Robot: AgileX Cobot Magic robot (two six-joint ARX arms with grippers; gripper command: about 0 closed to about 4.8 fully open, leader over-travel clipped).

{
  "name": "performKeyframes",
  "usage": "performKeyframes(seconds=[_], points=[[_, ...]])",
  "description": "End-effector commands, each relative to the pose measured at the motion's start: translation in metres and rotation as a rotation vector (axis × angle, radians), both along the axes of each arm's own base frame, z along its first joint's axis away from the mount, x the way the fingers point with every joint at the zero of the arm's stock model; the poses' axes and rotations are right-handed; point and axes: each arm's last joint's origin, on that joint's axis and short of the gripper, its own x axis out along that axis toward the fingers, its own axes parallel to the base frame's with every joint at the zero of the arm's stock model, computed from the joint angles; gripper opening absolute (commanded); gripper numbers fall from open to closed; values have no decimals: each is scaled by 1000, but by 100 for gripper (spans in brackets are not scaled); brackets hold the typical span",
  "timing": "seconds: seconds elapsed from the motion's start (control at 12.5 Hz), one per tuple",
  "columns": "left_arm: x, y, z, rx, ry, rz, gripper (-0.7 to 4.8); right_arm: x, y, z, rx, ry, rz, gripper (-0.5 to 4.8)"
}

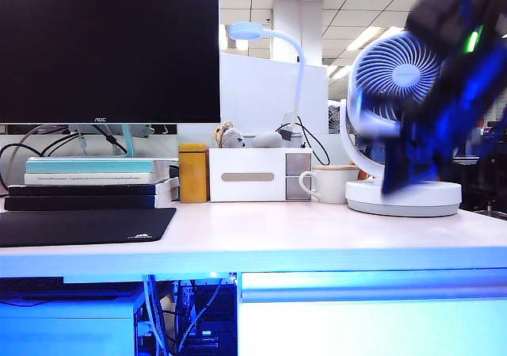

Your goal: Open the drawer, place the cleaning sponge inside, then close the drawer.

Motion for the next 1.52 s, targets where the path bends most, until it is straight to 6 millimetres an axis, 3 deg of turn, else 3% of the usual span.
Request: performKeyframes(seconds=[0.08, 0.24, 0.48, 0.72, 0.8, 1.04, 1.12, 1.2, 1.36, 1.52], points=[[-16, 9, 7, -15, -29, 1, -6, -38, -12, 82, 147, -274, -35, -5], [-44, 27, 9, 2, -27, 83, -6, -79, -25, 128, 246, -456, -25, -5], [-72, 46, 3, 47, -50, 144, -6, -107, -35, 130, 273, -540, -26, -5], [-97, 62, -15, 37, -72, 203, -6, -128, -43, 102, 279, -584, -62, -6], [-113, 72, -43, 31, -86, 243, -6, -143, -49, 56, 277, -522, -130, -6], [-118, 75, -71, 25, -87, 258, -6, -154, -55, 23, 234, -492, -179, -6], [-114, 73, -93, -1, -85, 261, -6, -160, -59, 2, 197, -472, -232, -3], [-105, 68, -109, -28, -81, 263, -6, -164, -60, -5, 182, -448, -238, -5], [-79, 53, -156, -52, -53, 267, -6, -167, -61, -7, 177, -428, -232, -5], [-69, 47, -184, -78, -29, 269, -6, -167, -61, -7, 177, -429, -232, -5]])
